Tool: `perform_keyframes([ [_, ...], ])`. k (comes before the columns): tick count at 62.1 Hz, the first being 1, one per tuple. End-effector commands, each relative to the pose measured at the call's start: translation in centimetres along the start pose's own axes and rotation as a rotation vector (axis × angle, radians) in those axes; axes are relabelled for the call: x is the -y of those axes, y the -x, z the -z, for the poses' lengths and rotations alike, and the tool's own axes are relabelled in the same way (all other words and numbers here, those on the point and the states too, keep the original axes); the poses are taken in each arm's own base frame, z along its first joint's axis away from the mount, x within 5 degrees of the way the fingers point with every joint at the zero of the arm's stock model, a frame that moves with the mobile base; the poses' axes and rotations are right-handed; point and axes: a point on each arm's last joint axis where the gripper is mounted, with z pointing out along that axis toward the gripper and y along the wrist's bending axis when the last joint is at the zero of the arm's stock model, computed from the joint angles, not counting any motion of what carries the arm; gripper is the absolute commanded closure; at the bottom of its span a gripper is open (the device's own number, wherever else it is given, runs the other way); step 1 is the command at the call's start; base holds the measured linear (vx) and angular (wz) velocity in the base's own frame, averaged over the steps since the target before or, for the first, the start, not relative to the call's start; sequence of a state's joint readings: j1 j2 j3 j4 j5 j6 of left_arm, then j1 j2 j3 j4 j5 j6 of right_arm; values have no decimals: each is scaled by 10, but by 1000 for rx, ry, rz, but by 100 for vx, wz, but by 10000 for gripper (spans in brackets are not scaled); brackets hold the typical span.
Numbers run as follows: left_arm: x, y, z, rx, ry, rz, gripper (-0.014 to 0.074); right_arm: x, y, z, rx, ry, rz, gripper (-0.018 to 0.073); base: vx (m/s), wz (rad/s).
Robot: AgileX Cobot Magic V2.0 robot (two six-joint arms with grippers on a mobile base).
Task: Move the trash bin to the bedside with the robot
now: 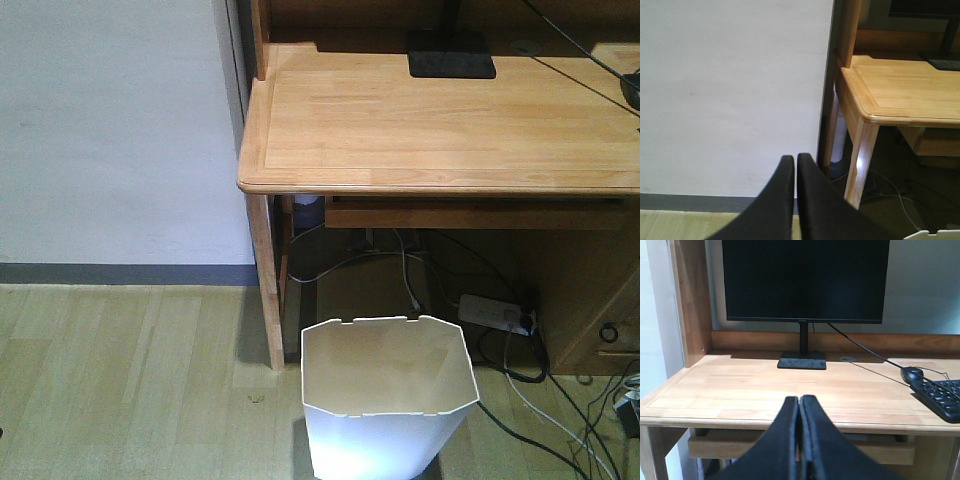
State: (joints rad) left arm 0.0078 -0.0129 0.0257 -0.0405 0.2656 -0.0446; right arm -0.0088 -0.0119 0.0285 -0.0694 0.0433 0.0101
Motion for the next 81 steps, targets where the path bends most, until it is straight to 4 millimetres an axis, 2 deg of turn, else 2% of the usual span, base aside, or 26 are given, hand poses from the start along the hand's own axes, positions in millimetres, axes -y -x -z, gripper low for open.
perform_keyframes([
  [1,0,1,-1,62,-4,10,602,0,9,1,120,1,17,568,0,0],
  [11,0,1,-1,62,-4,10,602,0,21,3,233,4,-4,568,0,0],
  [23,0,1,-1,62,-4,10,602,2,47,5,240,1,-14,568,0,0],
  [31,0,1,-1,62,-4,10,602,3,66,-2,163,-2,-14,568,0,0],
  [53,0,1,-1,62,-4,10,602,7,102,-43,-157,-5,-16,568,0,0],
  [63,0,1,-1,62,-4,10,602,7,103,-53,-190,-3,-15,568,0,0],
  [81,0,1,-1,62,-4,10,602,7,101,-60,-202,0,-2,567,0,0],
])
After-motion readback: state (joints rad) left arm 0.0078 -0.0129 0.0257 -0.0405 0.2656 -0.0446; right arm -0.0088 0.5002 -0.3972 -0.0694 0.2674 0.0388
